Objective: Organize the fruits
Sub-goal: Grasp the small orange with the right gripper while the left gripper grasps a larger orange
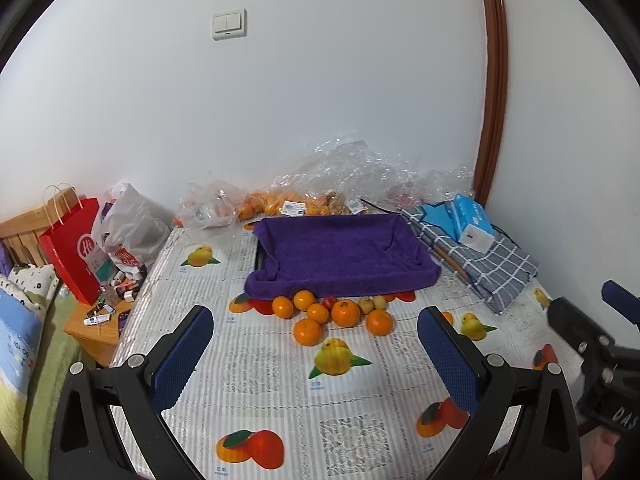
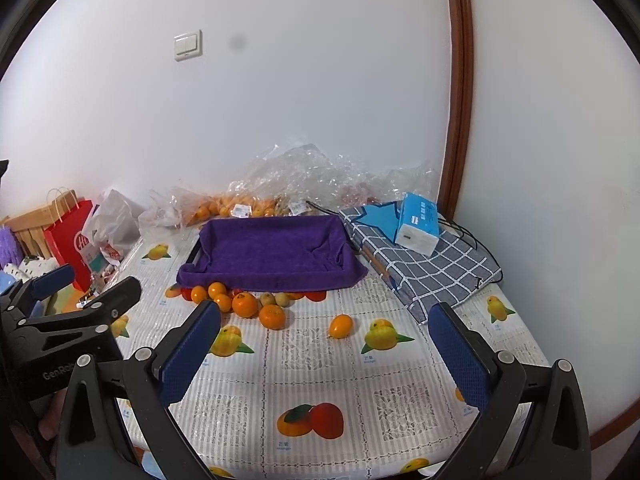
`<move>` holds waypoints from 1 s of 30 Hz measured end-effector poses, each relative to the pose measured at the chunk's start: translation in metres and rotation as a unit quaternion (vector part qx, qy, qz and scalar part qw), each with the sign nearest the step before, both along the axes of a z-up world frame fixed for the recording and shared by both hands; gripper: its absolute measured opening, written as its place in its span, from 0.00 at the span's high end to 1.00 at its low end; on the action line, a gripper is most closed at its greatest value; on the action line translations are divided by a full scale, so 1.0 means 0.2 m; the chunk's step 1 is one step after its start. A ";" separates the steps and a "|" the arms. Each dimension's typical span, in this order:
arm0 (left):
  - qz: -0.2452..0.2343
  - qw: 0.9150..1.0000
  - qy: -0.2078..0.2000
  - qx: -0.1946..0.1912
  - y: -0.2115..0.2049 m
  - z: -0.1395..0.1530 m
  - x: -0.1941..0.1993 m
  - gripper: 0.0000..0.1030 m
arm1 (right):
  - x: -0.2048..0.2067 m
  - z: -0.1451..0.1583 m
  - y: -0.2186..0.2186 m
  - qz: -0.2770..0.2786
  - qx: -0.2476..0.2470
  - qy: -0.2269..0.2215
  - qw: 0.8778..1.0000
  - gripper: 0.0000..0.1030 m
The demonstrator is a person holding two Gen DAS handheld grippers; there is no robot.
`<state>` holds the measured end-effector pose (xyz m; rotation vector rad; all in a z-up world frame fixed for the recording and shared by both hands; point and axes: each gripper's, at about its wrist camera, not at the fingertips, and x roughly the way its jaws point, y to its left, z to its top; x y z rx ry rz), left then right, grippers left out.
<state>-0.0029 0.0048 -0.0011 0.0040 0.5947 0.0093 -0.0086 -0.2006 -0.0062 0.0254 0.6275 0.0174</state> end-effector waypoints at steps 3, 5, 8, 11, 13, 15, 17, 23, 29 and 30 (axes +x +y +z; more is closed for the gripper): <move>0.007 1.000 -0.015 -0.003 0.04 -0.02 0.01 0.00 | 0.02 -0.04 -0.04 -0.003 0.017 -0.002 1.000 0.01; 0.017 1.000 -0.013 -0.008 0.07 -0.05 0.04 0.00 | 0.05 -0.09 -0.06 -0.006 0.016 0.001 1.000 0.01; 0.004 0.999 0.015 -0.035 0.11 -0.12 0.11 0.01 | 0.11 -0.17 -0.08 -0.022 0.004 0.017 1.000 0.01; 0.002 0.998 0.051 -0.041 0.16 -0.22 0.20 0.01 | 0.17 -0.25 -0.11 -0.040 -0.002 0.029 0.999 0.01; 0.002 0.997 0.069 -0.043 0.19 -0.29 0.25 0.01 | 0.24 -0.33 -0.13 -0.039 -0.001 0.047 0.998 0.01; 0.011 0.996 0.077 -0.042 0.23 -0.35 0.29 0.01 | 0.29 -0.40 -0.15 -0.032 0.009 0.062 0.998 0.02; 0.022 0.995 0.092 -0.040 0.29 -0.44 0.35 0.03 | 0.34 -0.49 -0.17 -0.032 0.027 0.079 0.996 0.03; 0.053 0.990 0.127 -0.027 0.39 -0.65 0.45 0.09 | 0.53 -0.78 -0.20 -0.027 0.074 0.155 0.985 0.23; 0.059 0.986 0.156 -0.023 0.44 -0.83 0.52 0.30 | 0.63 -0.92 -0.14 -0.018 0.064 0.154 0.986 0.32; 0.051 0.985 0.158 -0.033 0.44 -0.85 0.52 0.33 | 0.65 -0.93 -0.14 -0.016 0.068 0.152 0.986 0.32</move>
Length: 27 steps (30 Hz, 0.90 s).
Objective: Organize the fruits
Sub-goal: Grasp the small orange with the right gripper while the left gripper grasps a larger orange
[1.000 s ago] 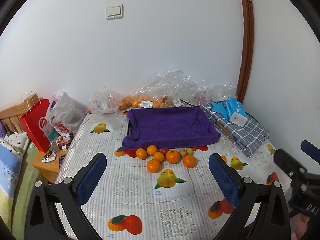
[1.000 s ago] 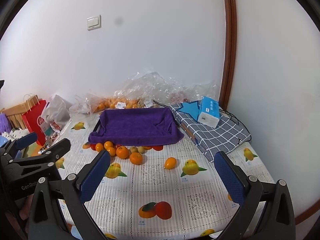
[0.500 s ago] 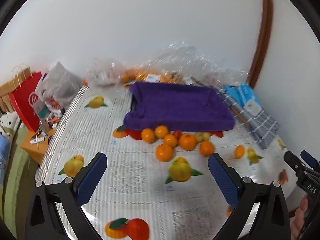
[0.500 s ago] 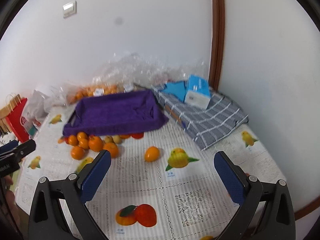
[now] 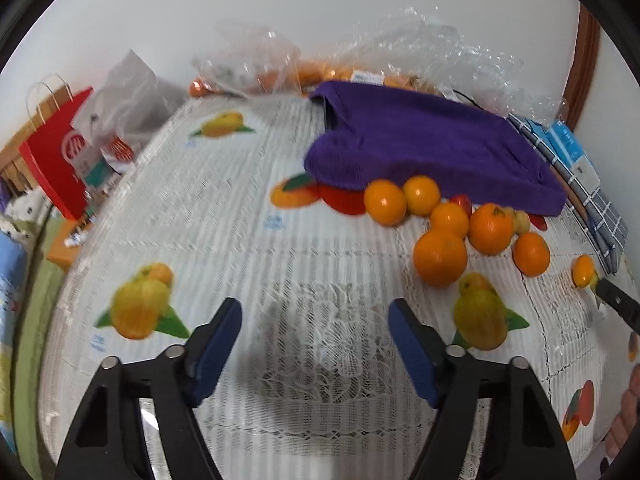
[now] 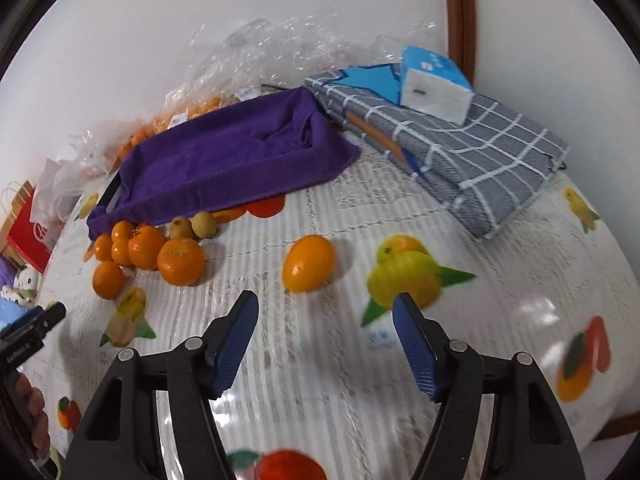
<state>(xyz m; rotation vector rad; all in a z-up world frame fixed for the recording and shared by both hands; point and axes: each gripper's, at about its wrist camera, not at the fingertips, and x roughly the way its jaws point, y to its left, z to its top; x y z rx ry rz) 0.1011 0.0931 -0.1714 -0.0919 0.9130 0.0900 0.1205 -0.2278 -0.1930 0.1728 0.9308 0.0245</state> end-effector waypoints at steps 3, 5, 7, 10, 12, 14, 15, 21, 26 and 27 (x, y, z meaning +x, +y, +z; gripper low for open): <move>-0.024 0.999 -0.005 -0.028 -0.02 -0.02 0.00 0.33 | 0.07 -0.04 0.01 -0.005 0.013 -0.003 1.000 0.32; -0.037 0.999 -0.013 -0.032 -0.05 -0.03 0.01 0.33 | 0.12 -0.07 0.01 -0.010 0.017 0.001 1.000 0.39; -0.045 0.998 -0.017 -0.040 -0.08 -0.04 0.03 0.33 | 0.16 -0.11 0.02 -0.012 0.016 0.013 1.000 0.52; -0.068 0.996 -0.016 -0.063 -0.14 -0.03 0.07 0.31 | 0.17 -0.12 0.03 -0.013 -0.005 0.002 1.000 0.59; -0.078 0.995 -0.019 -0.053 -0.19 -0.03 0.10 0.31 | 0.17 -0.13 0.03 -0.009 -0.016 -0.004 1.000 0.64; -0.084 0.996 -0.021 -0.035 -0.24 -0.03 0.15 0.31 | 0.18 -0.13 0.03 -0.009 -0.015 -0.004 1.000 0.65; -0.083 0.996 -0.020 -0.031 -0.25 -0.04 0.17 0.31 | 0.18 -0.13 0.02 -0.010 -0.009 -0.005 1.000 0.65; -0.072 0.997 -0.023 -0.018 -0.31 -0.09 0.26 0.38 | 0.16 -0.13 0.02 0.002 -0.010 -0.009 1.000 0.65; -0.104 0.992 -0.042 -0.065 -0.29 -0.07 0.23 0.63 | 0.14 -0.12 0.09 0.043 -0.024 -0.021 0.999 0.65; -0.108 0.990 -0.046 -0.084 -0.27 -0.07 0.22 0.63 | 0.14 -0.11 0.10 0.050 -0.026 -0.021 0.998 0.65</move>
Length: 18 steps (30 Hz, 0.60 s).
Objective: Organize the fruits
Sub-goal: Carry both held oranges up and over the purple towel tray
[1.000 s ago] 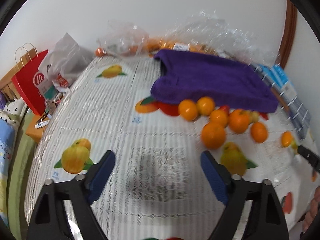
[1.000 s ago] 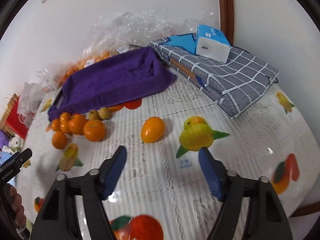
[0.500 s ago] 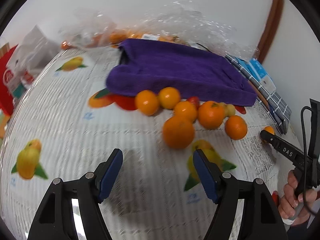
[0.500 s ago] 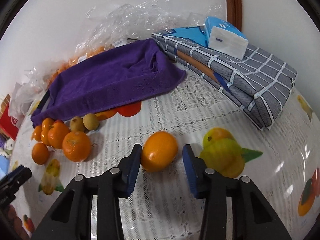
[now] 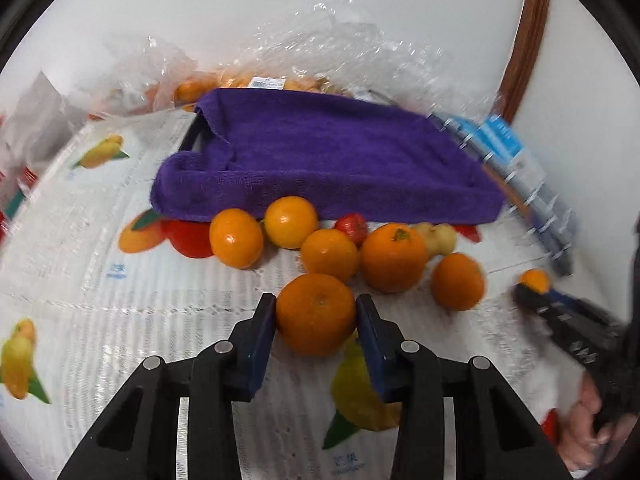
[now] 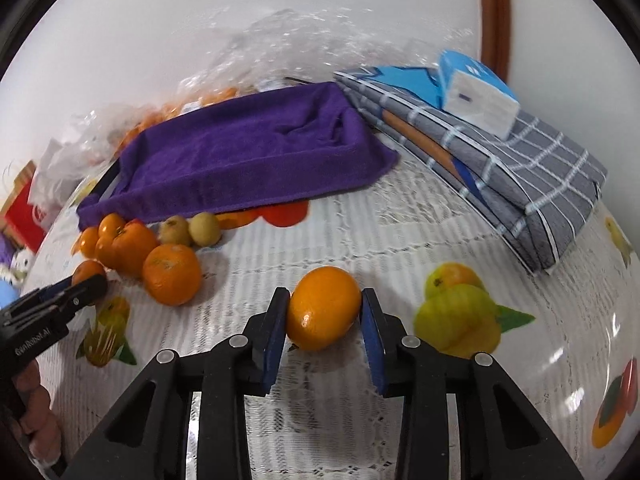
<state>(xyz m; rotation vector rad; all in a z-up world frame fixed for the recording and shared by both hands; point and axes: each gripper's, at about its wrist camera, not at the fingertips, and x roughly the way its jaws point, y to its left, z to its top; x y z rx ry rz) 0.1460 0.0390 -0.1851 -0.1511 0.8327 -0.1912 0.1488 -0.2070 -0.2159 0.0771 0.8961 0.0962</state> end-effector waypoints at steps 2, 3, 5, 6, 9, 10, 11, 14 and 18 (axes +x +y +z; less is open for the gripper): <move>-0.004 0.999 -0.007 -0.041 0.05 0.00 -0.01 0.63 | 0.00 0.00 0.03 0.013 -0.006 -0.003 1.000 0.65; -0.004 0.998 -0.013 -0.067 0.09 0.00 -0.02 0.63 | 0.00 0.01 0.04 0.018 -0.009 -0.005 1.000 0.65; -0.002 0.995 -0.019 -0.093 0.12 0.00 -0.03 0.63 | -0.01 0.01 0.05 0.020 -0.013 -0.008 1.000 0.65; 0.004 0.995 -0.023 -0.098 0.13 0.00 -0.04 0.63 | -0.01 0.02 0.05 0.020 -0.013 -0.010 1.000 0.65; 0.005 0.995 -0.029 -0.099 0.13 0.01 -0.04 0.63 | -0.02 0.02 0.04 0.016 -0.004 -0.015 1.000 0.65; 0.004 0.995 -0.032 -0.098 0.12 0.02 -0.05 0.63 | -0.02 0.02 0.03 0.014 -0.002 -0.017 1.000 0.65; 0.003 0.994 -0.036 -0.099 0.12 0.02 -0.05 0.63 | -0.03 0.03 0.03 0.012 0.000 -0.021 1.000 0.65; 0.006 0.994 -0.036 -0.101 0.13 0.02 -0.05 0.63 | -0.04 0.04 0.02 0.008 0.002 -0.030 1.000 0.65; 0.009 0.994 -0.042 -0.101 0.14 0.03 -0.06 0.63 | -0.06 0.06 0.00 -0.007 0.004 -0.042 0.999 0.65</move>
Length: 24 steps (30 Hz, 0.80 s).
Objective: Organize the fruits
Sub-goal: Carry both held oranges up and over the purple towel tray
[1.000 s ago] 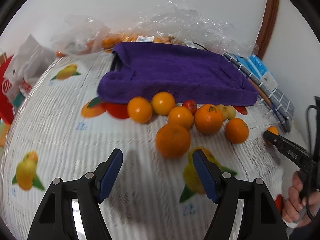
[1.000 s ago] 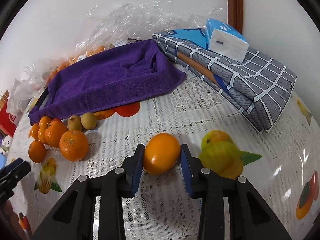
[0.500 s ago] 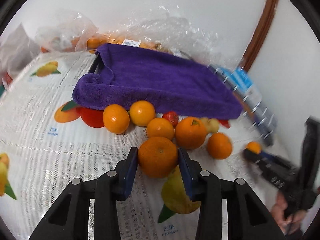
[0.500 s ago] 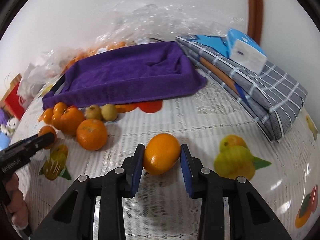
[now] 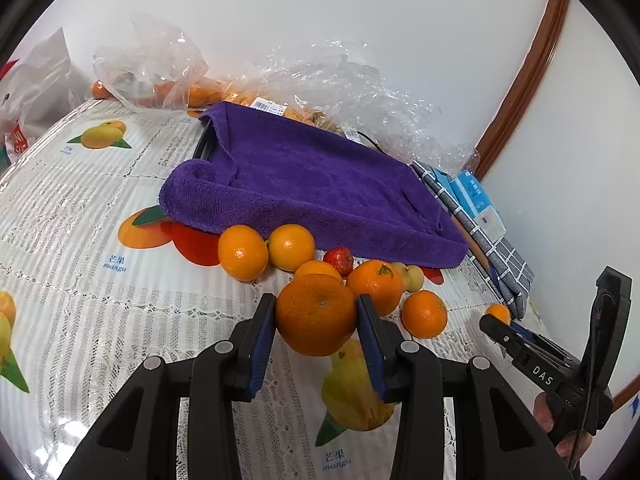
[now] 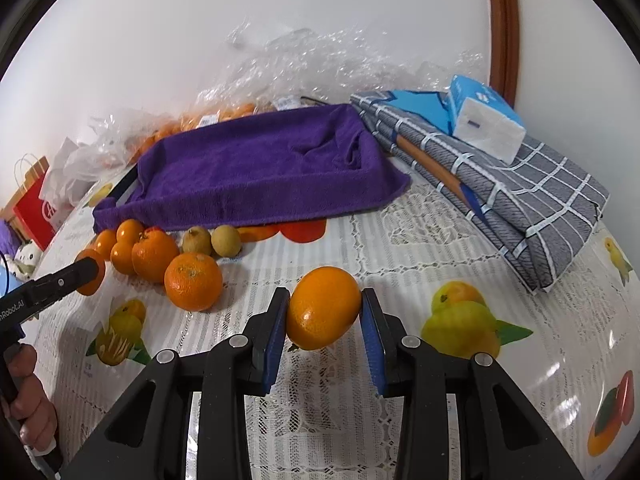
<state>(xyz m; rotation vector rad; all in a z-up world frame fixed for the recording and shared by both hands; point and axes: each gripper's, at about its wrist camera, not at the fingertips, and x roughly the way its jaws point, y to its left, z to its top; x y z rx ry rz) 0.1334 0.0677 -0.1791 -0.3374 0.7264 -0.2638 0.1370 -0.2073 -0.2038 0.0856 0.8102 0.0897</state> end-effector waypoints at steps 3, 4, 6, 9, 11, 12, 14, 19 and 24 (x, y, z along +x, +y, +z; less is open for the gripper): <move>0.003 1.000 -0.002 0.001 0.01 0.00 -0.01 0.63 | -0.01 0.01 -0.03 -0.008 0.009 -0.005 1.000 0.65; 0.006 1.000 -0.004 0.002 0.01 0.01 -0.01 0.63 | -0.01 0.01 -0.03 -0.009 0.009 -0.005 1.000 0.65; 0.008 1.000 -0.016 0.005 0.01 0.03 -0.02 0.63 | -0.02 0.02 -0.03 -0.002 0.020 -0.004 1.000 0.65; 0.012 0.999 -0.027 0.032 0.00 0.09 -0.02 0.63 | -0.02 0.06 -0.03 0.005 0.041 -0.009 0.999 0.65; 0.014 0.999 -0.042 0.031 0.00 0.16 0.00 0.63 | -0.01 0.12 -0.01 0.007 0.038 -0.020 0.999 0.65; 0.017 0.998 -0.047 0.032 0.01 0.19 0.02 0.63 | 0.00 0.14 0.00 0.006 0.034 -0.025 0.999 0.65; 0.027 0.998 -0.054 0.032 0.02 0.25 0.06 0.63 | 0.03 0.19 0.02 0.009 0.026 -0.037 0.999 0.65; 0.061 0.996 -0.061 0.005 0.10 0.38 0.24 0.63 | 0.15 0.28 0.07 0.006 0.019 -0.058 0.998 0.65; 0.093 0.994 -0.055 -0.010 0.16 0.39 0.46 0.63 | 0.34 0.33 0.09 -0.002 0.026 -0.072 0.997 0.65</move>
